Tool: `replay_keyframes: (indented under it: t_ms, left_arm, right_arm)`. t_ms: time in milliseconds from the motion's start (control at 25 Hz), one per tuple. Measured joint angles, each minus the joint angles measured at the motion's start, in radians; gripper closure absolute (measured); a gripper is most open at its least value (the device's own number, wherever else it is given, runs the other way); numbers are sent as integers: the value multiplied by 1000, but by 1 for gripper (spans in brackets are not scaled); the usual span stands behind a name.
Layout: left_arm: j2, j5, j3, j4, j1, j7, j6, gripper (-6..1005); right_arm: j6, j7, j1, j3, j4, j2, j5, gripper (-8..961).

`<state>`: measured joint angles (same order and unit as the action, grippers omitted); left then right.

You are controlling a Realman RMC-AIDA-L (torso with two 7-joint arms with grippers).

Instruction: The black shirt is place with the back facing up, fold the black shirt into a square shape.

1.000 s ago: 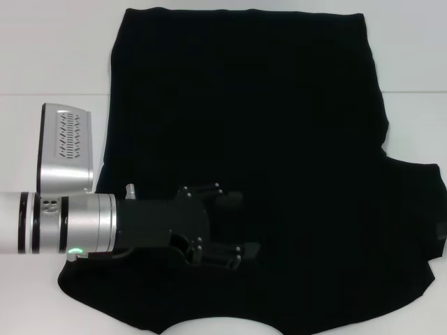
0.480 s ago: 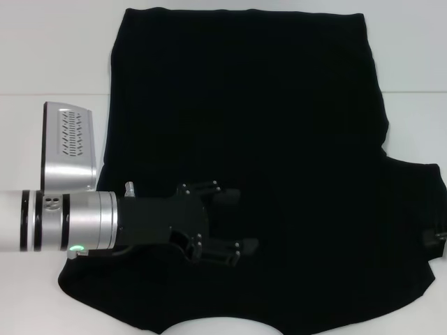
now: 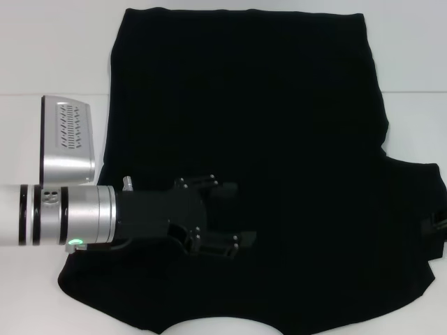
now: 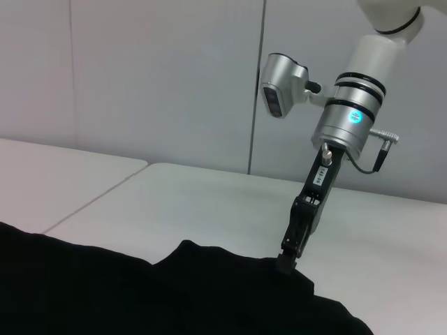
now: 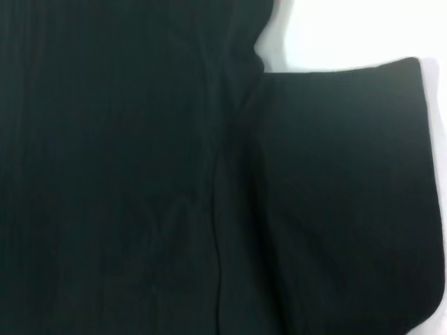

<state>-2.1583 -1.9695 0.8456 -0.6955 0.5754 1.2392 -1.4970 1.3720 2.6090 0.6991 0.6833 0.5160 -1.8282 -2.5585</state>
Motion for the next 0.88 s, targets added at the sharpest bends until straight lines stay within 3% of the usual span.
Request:
replay_keyframes:
  t_ms: [400, 640, 880]
  left_arm:
    - [3, 0, -2, -9, 4, 12, 4, 124]
    - [5, 0, -4, -9, 10, 27, 13, 129]
    - [4, 5, -3, -9, 11, 60, 14, 135]
  right_arm:
    - [-36, -9, -2, 0, 9, -22, 1, 731]
    - [-65, -21, -6, -3, 13, -29, 3, 940]
    - [-104, -55, -22, -23, 67, -32, 7, 941]
